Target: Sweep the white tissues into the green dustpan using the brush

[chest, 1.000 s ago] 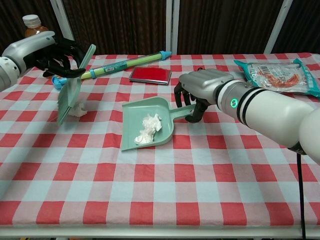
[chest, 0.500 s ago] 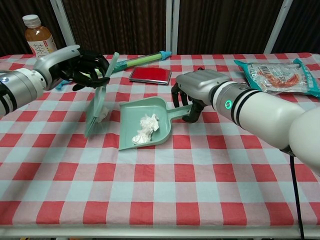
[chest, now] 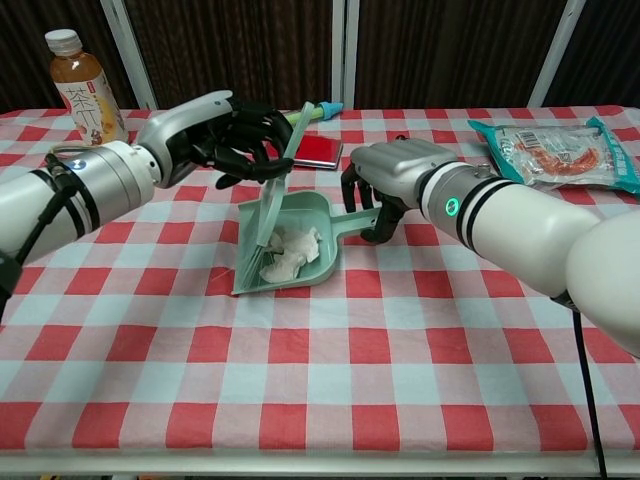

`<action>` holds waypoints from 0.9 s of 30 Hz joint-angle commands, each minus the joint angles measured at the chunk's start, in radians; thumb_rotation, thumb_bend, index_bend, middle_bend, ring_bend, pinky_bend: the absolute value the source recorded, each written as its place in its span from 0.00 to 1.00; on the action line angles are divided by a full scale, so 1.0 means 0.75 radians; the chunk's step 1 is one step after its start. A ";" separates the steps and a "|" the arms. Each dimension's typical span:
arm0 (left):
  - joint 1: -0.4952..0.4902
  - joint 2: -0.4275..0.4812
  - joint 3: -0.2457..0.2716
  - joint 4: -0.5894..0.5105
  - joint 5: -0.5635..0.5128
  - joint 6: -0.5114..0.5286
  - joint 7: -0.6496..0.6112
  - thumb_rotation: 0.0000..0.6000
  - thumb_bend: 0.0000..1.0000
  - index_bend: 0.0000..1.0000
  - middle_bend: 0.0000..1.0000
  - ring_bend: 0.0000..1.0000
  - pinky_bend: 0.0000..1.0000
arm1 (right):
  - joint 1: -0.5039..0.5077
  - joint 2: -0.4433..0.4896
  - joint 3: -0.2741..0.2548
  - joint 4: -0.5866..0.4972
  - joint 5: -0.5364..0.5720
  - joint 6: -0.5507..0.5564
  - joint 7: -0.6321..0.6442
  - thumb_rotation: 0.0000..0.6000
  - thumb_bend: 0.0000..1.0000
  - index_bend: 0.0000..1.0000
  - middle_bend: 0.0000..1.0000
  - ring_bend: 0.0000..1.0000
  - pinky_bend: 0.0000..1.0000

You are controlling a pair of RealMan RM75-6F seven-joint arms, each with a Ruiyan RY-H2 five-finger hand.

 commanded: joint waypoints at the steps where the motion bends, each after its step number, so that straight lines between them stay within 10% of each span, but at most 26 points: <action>1: -0.015 -0.020 -0.009 0.000 -0.019 -0.015 0.010 1.00 0.48 0.53 0.56 0.60 0.84 | -0.005 -0.003 0.001 0.005 -0.006 -0.001 0.011 1.00 0.34 0.70 0.59 0.32 0.09; 18: -0.001 0.060 -0.063 -0.126 -0.063 0.040 0.046 1.00 0.48 0.53 0.56 0.60 0.84 | -0.040 0.012 -0.006 0.026 -0.049 -0.030 0.080 1.00 0.34 0.69 0.59 0.32 0.09; 27: 0.082 0.201 -0.021 -0.185 -0.036 0.129 0.100 1.00 0.48 0.53 0.56 0.60 0.84 | -0.048 0.046 -0.017 0.005 -0.020 -0.037 0.050 1.00 0.29 0.36 0.45 0.24 0.09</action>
